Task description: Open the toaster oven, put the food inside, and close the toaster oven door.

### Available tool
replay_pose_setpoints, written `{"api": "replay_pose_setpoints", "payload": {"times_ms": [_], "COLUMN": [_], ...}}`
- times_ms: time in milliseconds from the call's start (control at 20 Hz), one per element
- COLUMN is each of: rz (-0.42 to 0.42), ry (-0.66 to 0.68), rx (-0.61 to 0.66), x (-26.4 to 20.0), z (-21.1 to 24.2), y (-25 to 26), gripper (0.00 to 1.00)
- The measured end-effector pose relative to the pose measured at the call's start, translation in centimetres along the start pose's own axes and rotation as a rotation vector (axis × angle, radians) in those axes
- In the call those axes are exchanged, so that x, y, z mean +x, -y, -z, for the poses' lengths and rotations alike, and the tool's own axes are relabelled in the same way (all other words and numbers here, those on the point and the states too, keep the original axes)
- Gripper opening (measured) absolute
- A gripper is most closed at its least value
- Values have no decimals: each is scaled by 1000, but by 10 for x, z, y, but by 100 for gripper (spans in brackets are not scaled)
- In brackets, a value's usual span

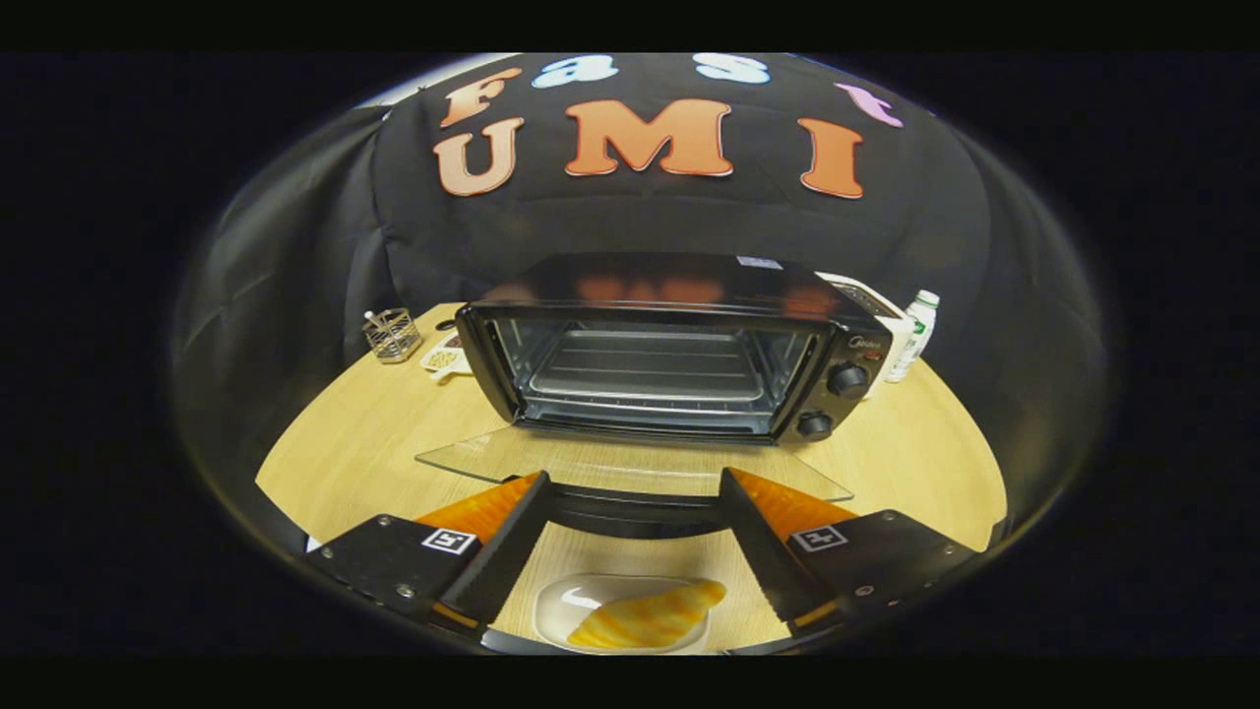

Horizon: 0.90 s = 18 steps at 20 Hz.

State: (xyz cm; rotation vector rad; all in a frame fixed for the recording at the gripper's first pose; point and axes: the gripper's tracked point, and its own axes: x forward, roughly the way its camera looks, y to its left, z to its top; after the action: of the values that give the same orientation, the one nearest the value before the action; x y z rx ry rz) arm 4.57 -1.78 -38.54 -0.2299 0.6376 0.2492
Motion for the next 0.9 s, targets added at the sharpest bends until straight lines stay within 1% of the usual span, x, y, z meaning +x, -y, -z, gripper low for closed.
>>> {"api": "replay_pose_setpoints", "payload": {"times_ms": [250,600,900], "rz": [0,-6,14], "ry": [-4,-113,-164], "rx": [1,32,30], "x": [-1,13,23], "z": [16,67,86], "y": [-1,-3,-1], "gripper": [100,100,100]}}
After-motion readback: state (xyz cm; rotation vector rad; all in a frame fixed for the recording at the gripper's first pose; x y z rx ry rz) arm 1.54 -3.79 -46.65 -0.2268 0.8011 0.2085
